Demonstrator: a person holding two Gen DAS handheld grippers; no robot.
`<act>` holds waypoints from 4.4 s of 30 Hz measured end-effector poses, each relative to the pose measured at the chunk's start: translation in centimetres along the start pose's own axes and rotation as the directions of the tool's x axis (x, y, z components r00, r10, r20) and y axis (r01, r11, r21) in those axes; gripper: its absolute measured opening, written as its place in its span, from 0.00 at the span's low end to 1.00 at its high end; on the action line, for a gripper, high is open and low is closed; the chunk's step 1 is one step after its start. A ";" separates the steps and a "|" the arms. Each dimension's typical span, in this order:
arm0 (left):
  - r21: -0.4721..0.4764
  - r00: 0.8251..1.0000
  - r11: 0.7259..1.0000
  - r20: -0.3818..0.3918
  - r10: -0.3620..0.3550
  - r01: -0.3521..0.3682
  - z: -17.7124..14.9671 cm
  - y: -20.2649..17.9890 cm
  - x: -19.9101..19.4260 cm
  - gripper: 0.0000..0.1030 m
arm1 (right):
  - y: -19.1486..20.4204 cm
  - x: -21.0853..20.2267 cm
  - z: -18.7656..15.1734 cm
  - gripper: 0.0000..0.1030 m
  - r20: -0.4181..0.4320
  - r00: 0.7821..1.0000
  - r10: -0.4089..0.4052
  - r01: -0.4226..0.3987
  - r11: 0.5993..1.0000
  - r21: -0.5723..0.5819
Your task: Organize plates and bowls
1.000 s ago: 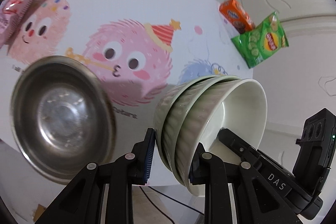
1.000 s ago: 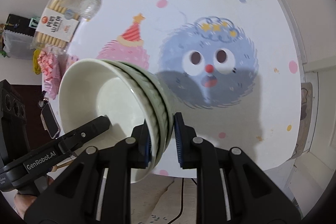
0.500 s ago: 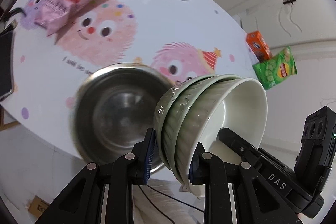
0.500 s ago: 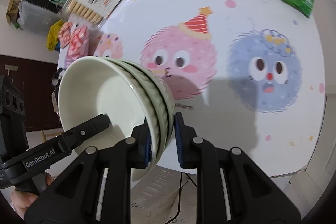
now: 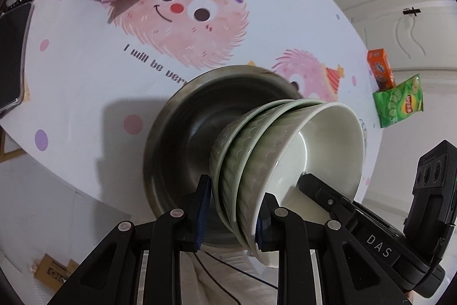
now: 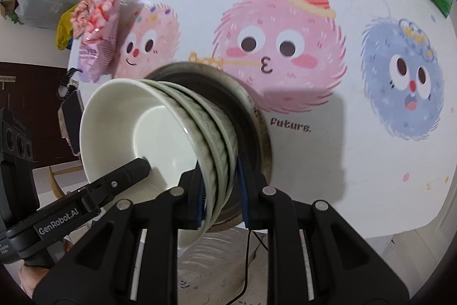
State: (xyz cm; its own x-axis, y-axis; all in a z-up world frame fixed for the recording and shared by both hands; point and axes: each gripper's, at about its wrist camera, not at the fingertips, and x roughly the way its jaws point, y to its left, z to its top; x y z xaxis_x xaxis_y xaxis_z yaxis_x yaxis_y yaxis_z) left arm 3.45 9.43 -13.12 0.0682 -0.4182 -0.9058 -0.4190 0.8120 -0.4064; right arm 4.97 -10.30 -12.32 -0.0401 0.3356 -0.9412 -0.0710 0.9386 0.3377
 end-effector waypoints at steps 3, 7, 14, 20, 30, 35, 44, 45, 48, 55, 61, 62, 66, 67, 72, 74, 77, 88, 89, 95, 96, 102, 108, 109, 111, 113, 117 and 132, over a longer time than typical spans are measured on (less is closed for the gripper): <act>-0.006 1.000 1.000 -0.010 0.000 0.000 0.2 0.8 0.7 0.24 | 0.2 1.0 -0.2 0.21 -0.010 1.000 -0.016 0.016 1.000 0.002; -0.005 1.000 1.000 -0.016 0.003 -0.003 0.4 1.5 1.2 0.23 | 0.3 2.0 -0.3 0.22 -0.018 1.000 -0.025 0.025 1.000 0.012; -0.015 1.000 1.000 -0.024 -0.005 0.005 0.6 2.0 1.8 0.23 | 0.6 2.8 -0.4 0.21 -0.020 0.999 -0.037 0.037 0.999 0.020; 0.001 1.000 1.000 -0.021 0.000 0.000 0.6 1.8 1.8 0.23 | 0.4 2.9 -0.5 0.21 -0.018 0.999 -0.040 0.041 0.999 0.033; -0.004 1.000 1.000 0.001 0.013 -0.013 0.5 1.7 1.6 0.38 | 0.4 2.7 -0.6 0.26 -0.016 0.999 -0.031 0.032 0.998 0.045; 0.077 0.998 0.996 0.061 0.030 -0.034 0.2 0.7 -0.3 0.66 | 0.7 1.6 -0.5 0.57 0.009 0.999 -0.051 0.051 0.999 0.014; 0.164 0.984 0.986 0.179 -0.027 -0.003 -0.1 0.4 -5.4 0.82 | 0.4 -3.4 -1.0 0.59 0.105 0.994 -0.012 0.014 1.000 -0.023; 0.169 0.981 0.985 0.194 -0.020 -0.014 -0.1 0.6 -5.8 0.82 | 0.1 -4.1 -1.0 0.60 0.122 0.993 -0.009 0.013 1.000 -0.027; 0.181 0.976 0.982 0.217 0.004 -0.044 0.3 1.9 -6.4 0.82 | -1.2 -5.2 -0.9 0.61 0.158 0.987 -0.023 0.028 0.999 -0.025; 0.152 0.982 0.986 0.185 0.043 -0.072 1.3 5.9 -5.1 0.82 | -4.5 -3.4 -1.1 0.61 0.121 0.991 -0.049 0.049 0.999 0.003; 0.142 0.995 0.990 0.099 -0.008 -0.006 1.5 6.9 -2.2 0.81 | -5.6 -0.7 -1.4 0.61 0.064 0.998 0.004 -0.006 1.000 0.021; 0.140 0.996 0.990 0.086 -0.007 -0.005 1.6 6.9 -1.7 0.80 | -5.6 -0.3 -1.3 0.61 0.057 0.998 0.011 -0.012 1.000 0.023; 0.120 0.998 0.992 0.043 -0.037 0.032 1.9 6.9 -0.4 0.67 | -5.6 0.9 -1.0 0.61 0.035 0.999 0.033 -0.035 0.999 0.034; 0.113 0.999 0.993 0.032 -0.038 0.034 2.0 6.9 0.0 0.61 | -5.6 1.1 -1.0 0.61 0.030 0.999 0.040 -0.041 0.998 0.037; 0.107 0.998 0.992 -0.009 -0.063 0.064 2.5 6.9 1.0 0.40 | -5.8 2.0 -0.6 0.61 0.008 0.998 0.065 -0.065 0.996 0.057; 0.107 0.997 0.992 -0.012 -0.071 0.071 2.8 6.7 1.2 0.34 | -5.8 2.2 -0.4 0.57 0.003 0.997 0.076 -0.076 0.995 0.060; 0.116 0.997 0.990 -0.018 -0.079 0.081 3.2 6.4 1.5 0.29 | -5.9 2.7 -0.2 0.42 -0.007 0.996 0.094 -0.093 0.994 0.059; 0.156 0.996 0.984 -0.006 -0.091 0.091 4.0 5.4 1.6 0.11 | -4.4 3.3 0.3 0.12 -0.001 0.998 0.066 -0.066 0.997 -0.025; 0.168 0.996 0.982 -0.001 -0.085 0.084 3.9 5.3 1.6 0.11 | -4.3 3.3 0.3 0.12 0.004 0.998 0.061 -0.061 0.998 -0.032; 0.186 0.997 0.980 0.004 -0.071 0.069 3.9 5.2 1.5 0.10 | -3.7 3.1 0.0 0.12 0.033 0.999 0.020 -0.017 0.996 -0.091; 0.194 0.998 0.979 0.010 -0.064 0.061 3.9 5.1 1.5 0.10 | -3.5 3.1 -0.1 0.12 0.042 0.999 0.008 -0.004 0.994 -0.105; 0.214 0.998 0.975 0.016 -0.064 0.059 3.7 4.6 1.5 0.09 | -3.6 2.7 -0.1 0.12 0.066 0.998 0.005 0.003 0.992 -0.123; 0.250 0.997 0.966 0.026 -0.072 0.063 4.0 2.9 1.1 0.09 | -4.3 1.7 0.1 0.13 0.091 0.996 0.006 0.005 0.993 -0.116; 0.264 0.997 0.963 0.029 -0.070 0.060 4.1 2.3 1.0 0.09 | -4.5 1.5 0.2 0.13 0.097 0.995 0.006 0.006 0.993 -0.116; 0.278 0.997 0.959 0.031 -0.068 0.057 4.3 1.5 1.0 0.09 | -4.9 0.9 0.4 0.13 0.114 0.993 0.006 0.007 0.994 -0.112; 0.293 0.997 0.954 0.030 -0.072 0.060 4.7 0.3 1.0 0.09 | -5.4 0.4 0.7 0.13 0.128 0.992 0.006 0.007 0.995 -0.104; 0.336 0.997 0.940 0.029 -0.073 0.059 5.4 -2.3 1.3 0.09 | -7.0 -1.0 1.6 0.13 0.160 0.987 0.004 0.008 0.997 -0.073; 0.454 0.997 0.889 0.016 -0.070 0.055 6.7 -12.4 5.6 0.09 | -15.0 -4.3 5.8 0.12 0.235 0.971 -0.034 0.018 0.998 0.068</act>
State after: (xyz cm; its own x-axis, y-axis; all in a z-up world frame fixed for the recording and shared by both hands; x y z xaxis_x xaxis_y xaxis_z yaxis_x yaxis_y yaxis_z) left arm 15.10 -0.27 -13.96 0.1121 -0.4677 -0.8767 0.0427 0.8837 -0.4660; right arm 11.95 -25.37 -13.45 0.1975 0.3134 -0.9289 -0.0040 0.9478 0.3189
